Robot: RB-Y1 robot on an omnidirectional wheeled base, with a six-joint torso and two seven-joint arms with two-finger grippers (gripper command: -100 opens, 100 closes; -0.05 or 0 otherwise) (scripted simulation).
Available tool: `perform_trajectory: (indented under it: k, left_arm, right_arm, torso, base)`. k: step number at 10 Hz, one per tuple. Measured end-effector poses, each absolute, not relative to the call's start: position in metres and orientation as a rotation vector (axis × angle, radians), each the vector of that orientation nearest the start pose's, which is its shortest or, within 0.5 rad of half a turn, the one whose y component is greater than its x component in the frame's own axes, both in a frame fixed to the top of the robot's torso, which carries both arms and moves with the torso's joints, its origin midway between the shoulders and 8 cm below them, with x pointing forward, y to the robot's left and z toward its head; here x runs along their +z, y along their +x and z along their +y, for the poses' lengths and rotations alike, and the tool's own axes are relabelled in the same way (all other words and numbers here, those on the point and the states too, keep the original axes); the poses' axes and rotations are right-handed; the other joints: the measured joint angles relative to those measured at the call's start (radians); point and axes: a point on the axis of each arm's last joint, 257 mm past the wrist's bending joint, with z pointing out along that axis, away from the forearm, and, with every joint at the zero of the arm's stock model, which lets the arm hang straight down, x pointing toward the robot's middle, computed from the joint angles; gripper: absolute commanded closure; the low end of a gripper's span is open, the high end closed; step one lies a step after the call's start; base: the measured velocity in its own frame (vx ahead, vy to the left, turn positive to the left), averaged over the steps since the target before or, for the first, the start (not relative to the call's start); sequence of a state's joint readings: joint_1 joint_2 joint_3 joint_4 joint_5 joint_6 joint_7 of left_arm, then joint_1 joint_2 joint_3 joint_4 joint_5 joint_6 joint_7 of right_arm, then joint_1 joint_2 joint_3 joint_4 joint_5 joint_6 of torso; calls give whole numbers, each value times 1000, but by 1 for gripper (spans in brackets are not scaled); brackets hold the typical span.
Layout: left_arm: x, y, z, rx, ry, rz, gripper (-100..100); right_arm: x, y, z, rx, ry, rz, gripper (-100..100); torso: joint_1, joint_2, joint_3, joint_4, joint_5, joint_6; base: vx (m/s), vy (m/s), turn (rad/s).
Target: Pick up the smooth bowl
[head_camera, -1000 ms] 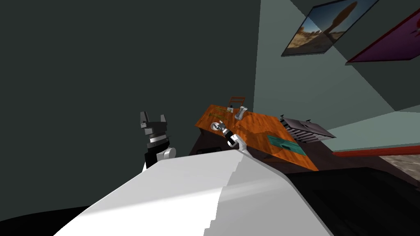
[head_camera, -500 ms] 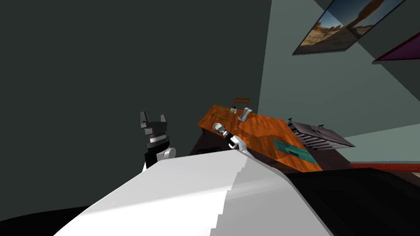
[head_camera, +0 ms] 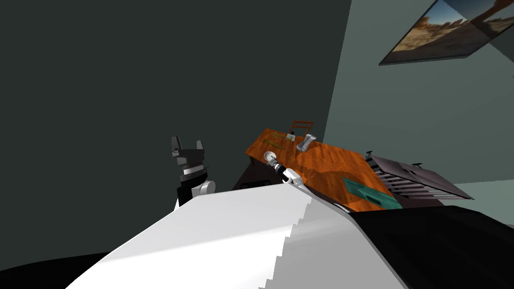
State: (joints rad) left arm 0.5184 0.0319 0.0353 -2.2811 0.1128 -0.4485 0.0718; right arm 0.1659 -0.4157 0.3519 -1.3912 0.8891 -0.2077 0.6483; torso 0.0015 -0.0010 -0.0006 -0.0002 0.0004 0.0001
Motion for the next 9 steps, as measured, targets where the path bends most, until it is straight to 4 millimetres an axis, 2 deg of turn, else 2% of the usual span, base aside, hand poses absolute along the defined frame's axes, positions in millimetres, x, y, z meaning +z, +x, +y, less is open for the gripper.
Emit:
perform_trajectory:
  k: [7, 9]
  left_arm:
    - [10, 347, 305, -1383, -783, 589, 0]
    - [10, 347, 305, -1383, -783, 589, 0]
  right_arm:
    - [-481, 383, -240, -57, -857, 1971, -100]
    - [-509, 368, -268, -128, -948, 2018, -100]
  torso:
    - [0, 1, 0, 0, 0, 1]
    - [1, 0, 0, 0, 0, 0]
  base:
    - [13, 17, 161]
    - [29, 25, 218]
